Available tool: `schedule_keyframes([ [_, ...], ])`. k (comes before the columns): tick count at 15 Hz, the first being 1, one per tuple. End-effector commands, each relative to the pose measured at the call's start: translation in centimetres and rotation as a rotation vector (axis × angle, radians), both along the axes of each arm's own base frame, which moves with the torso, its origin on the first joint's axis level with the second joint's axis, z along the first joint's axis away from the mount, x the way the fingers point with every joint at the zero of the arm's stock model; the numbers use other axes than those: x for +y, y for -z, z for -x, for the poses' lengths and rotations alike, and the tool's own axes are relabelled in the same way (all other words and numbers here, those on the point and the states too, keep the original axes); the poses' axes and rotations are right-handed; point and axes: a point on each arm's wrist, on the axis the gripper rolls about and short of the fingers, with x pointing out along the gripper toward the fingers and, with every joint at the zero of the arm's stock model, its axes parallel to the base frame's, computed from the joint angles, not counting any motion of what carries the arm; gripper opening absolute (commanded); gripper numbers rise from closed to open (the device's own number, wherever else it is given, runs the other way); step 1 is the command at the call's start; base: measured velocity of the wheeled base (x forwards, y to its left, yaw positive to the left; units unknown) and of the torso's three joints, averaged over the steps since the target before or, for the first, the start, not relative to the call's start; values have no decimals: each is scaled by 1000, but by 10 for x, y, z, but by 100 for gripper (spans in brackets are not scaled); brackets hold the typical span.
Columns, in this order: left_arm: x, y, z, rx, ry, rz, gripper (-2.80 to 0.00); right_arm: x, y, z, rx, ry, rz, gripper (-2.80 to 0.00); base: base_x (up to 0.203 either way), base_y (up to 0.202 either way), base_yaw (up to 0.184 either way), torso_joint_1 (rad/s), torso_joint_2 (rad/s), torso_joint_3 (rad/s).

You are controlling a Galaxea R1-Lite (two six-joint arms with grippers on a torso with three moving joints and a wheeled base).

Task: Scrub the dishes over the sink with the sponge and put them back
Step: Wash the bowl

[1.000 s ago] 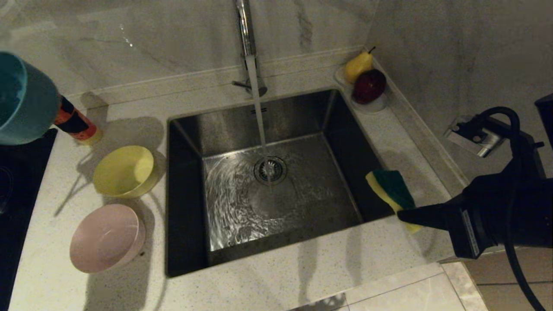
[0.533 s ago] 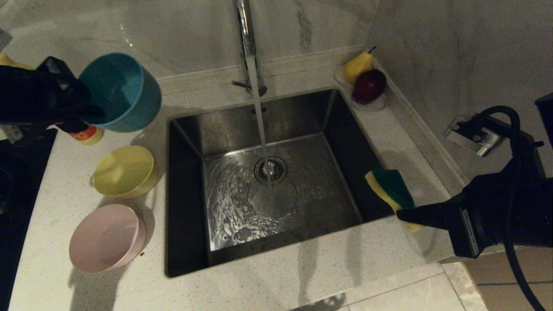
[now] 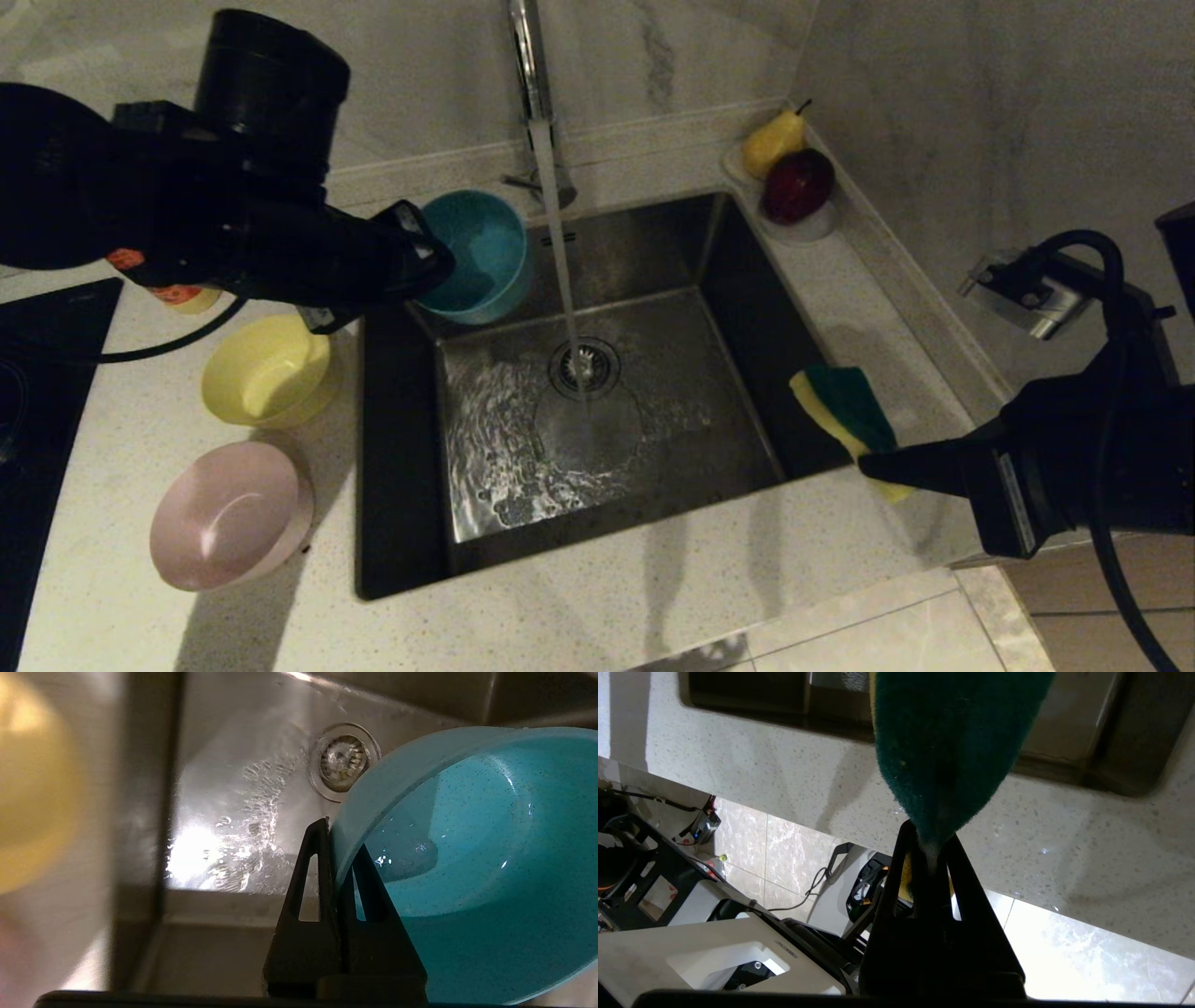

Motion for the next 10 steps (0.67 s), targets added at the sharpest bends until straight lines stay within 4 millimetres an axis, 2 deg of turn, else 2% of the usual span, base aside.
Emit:
schedule_keyframes([
  [1, -29, 27, -18, 39, 20, -43, -280, 1, 0, -1, 3, 0, 3, -280, 0, 0, 0, 0, 0, 0],
  [3, -43, 38, -26, 32, 20, -59, -280, 0, -1, 0, -2, -1, 0, -280, 0, 0, 0, 0, 0, 0],
  [6, -57, 41, -35, 16, 30, -61, -280, 0, 0, 0, 1, 0, 2, -280, 0, 0, 0, 0, 0, 0],
  [10, -60, 41, -38, 14, 31, -59, -280, 0, -2, 0, -6, 1, -3, -280, 0, 0, 0, 0, 0, 0],
])
